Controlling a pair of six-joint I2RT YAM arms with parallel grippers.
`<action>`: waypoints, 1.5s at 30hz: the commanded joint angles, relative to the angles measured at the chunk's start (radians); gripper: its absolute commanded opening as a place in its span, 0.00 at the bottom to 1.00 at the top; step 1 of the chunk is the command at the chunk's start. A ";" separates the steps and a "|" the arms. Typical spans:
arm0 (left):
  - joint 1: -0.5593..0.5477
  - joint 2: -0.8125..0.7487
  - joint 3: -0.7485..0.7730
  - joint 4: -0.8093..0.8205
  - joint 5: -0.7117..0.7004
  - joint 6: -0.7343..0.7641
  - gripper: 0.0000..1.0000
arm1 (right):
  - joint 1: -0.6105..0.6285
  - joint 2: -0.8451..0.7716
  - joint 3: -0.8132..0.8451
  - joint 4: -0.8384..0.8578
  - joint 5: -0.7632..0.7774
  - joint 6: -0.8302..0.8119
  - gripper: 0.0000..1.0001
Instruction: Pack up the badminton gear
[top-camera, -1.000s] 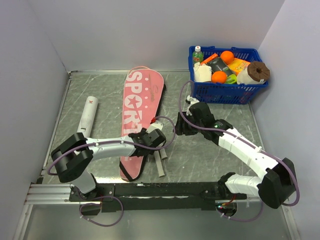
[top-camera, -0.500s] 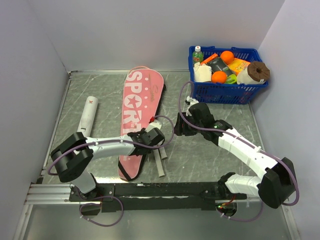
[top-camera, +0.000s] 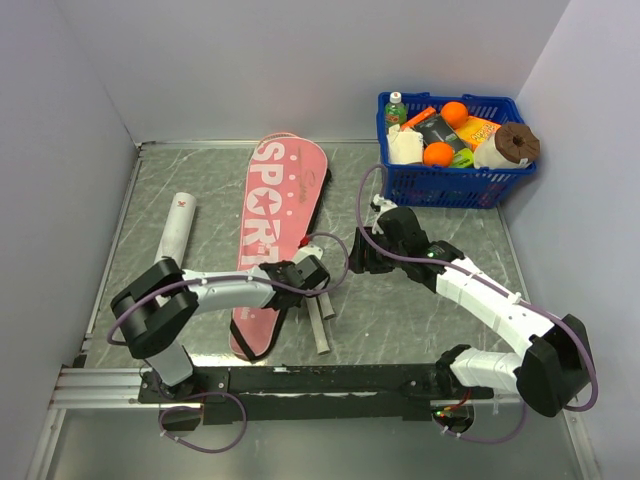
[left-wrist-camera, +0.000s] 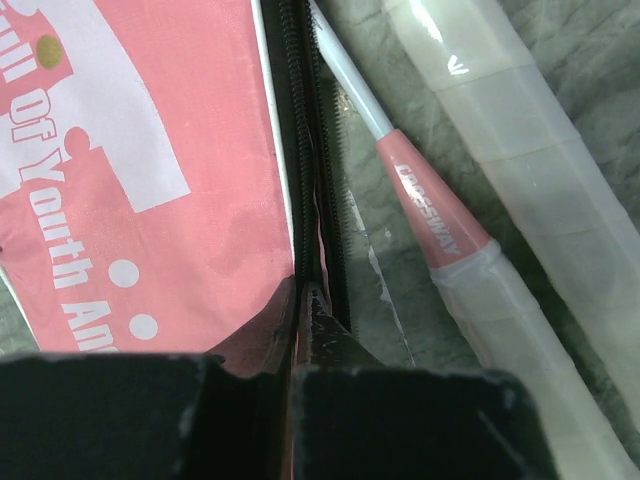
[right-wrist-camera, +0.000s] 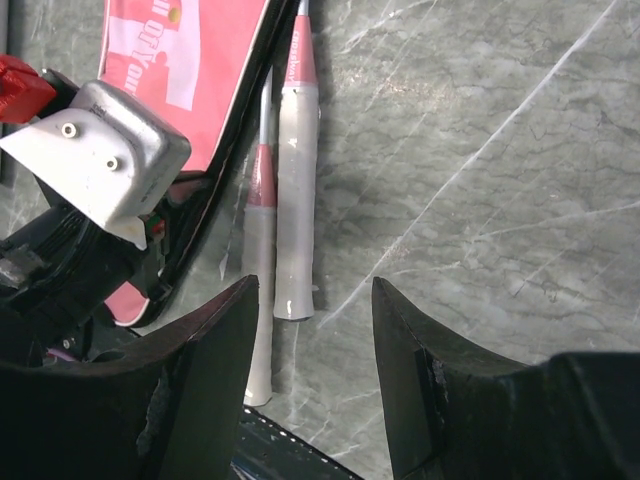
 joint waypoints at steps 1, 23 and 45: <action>0.014 -0.013 0.043 -0.017 0.019 0.008 0.01 | 0.005 -0.012 0.000 0.028 -0.006 0.000 0.56; 0.297 -0.338 0.044 0.047 0.054 0.027 0.01 | 0.005 0.278 0.165 0.131 -0.088 -0.017 0.55; 0.428 -0.516 -0.080 0.196 0.134 -0.074 0.01 | 0.063 0.832 0.629 0.076 0.087 -0.060 0.50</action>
